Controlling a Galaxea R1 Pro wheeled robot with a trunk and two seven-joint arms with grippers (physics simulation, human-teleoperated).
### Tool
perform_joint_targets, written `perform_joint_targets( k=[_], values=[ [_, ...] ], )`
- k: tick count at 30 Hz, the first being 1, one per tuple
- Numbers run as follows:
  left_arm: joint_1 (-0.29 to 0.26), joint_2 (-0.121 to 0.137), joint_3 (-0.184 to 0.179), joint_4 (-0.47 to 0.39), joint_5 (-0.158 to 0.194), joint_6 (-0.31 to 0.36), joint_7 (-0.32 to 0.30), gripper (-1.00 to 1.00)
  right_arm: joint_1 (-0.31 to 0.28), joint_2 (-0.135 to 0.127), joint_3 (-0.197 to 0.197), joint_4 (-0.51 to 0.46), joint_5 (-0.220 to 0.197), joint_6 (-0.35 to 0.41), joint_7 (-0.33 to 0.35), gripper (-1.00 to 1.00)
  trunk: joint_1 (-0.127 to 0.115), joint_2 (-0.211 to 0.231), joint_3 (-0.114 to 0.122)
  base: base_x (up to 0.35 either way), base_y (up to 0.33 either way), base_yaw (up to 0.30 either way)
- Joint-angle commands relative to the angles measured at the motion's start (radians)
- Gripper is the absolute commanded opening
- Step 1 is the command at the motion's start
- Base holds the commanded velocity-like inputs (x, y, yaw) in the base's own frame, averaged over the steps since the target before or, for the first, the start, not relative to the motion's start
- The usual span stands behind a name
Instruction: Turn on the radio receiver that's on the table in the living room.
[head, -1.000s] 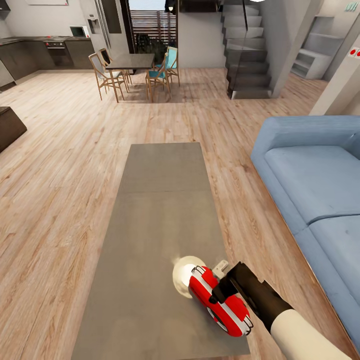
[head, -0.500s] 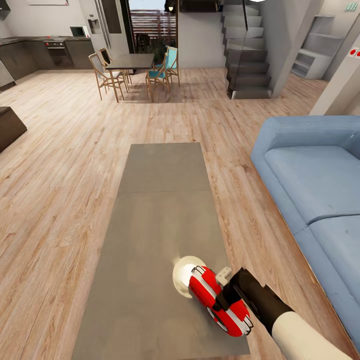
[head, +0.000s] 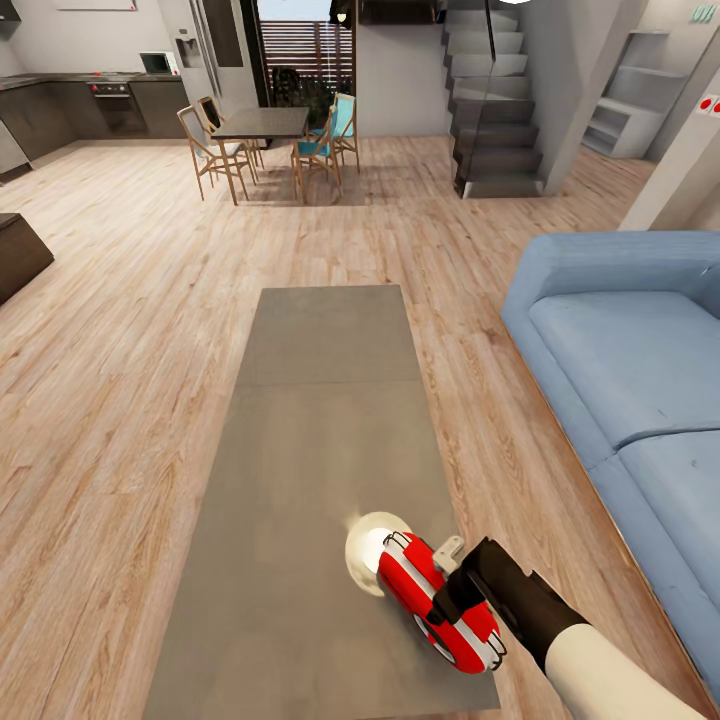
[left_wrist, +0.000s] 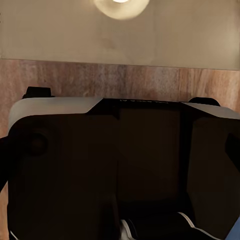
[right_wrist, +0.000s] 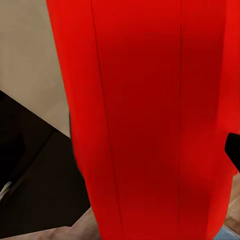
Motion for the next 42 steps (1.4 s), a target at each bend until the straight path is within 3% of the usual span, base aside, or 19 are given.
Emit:
perform_joint_targets(
  k=[1, 7, 8, 30, 34, 35, 42],
  values=[
    [0.0, 0.0, 0.0, 0.0, 0.0, 0.0, 0.0, 1.0, 0.0, 0.0, 0.0, 0.0, 0.0, 0.0, 0.0, 1.0, 0.0, 0.0, 0.0, 0.0, 0.0, 0.0],
    [0.0, 0.0, 0.0, 0.0, 0.0, -0.001, 0.0, 1.0, 0.0, 0.0, 0.0, 0.0, 0.001, 0.0, -0.001, 1.0, 0.0, 0.0, 0.0, 0.0, 0.0, 0.0],
    [0.0, 0.0, 0.0, 0.0, 0.0, 0.0, 0.0, 1.0, 0.0, 0.0, 0.0, 0.0, 0.001, 0.0, -0.001, -1.0, 0.0, 0.0, 0.0, 0.0, 0.0, 0.0],
    [0.0, 0.0, 0.0, 0.002, 0.0, -0.001, 0.0, 1.0, 0.0, -0.003, -0.002, -0.022, -0.001, -0.001, -0.048, -1.0, 0.0, 0.0, 0.0, 0.0, 0.0, 0.0],
    [0.0, 0.0, 0.0, 0.002, 0.0, -0.002, 0.0, 1.0, 0.0, -0.011, -0.002, -0.143, -0.002, 0.013, -0.038, -1.0, 0.0, 0.0, 0.0, 0.0, 0.0, 0.0],
    [0.0, 0.0, 0.001, 0.0, 0.0, -0.002, 0.0, 1.0, 0.0, -0.058, -0.017, -0.586, -0.004, 0.306, 0.094, -1.0, 0.0, 0.0, 0.0, 0.0, 0.0, 0.0],
    [0.0, 0.0, 0.001, 0.0, 0.0, -0.002, 0.0, 1.0, -0.001, -0.063, -0.019, -0.622, -0.004, 0.306, 0.108, -1.0, 0.0, 0.0, 0.0, 0.0, 0.0, 0.0]
  ],
)
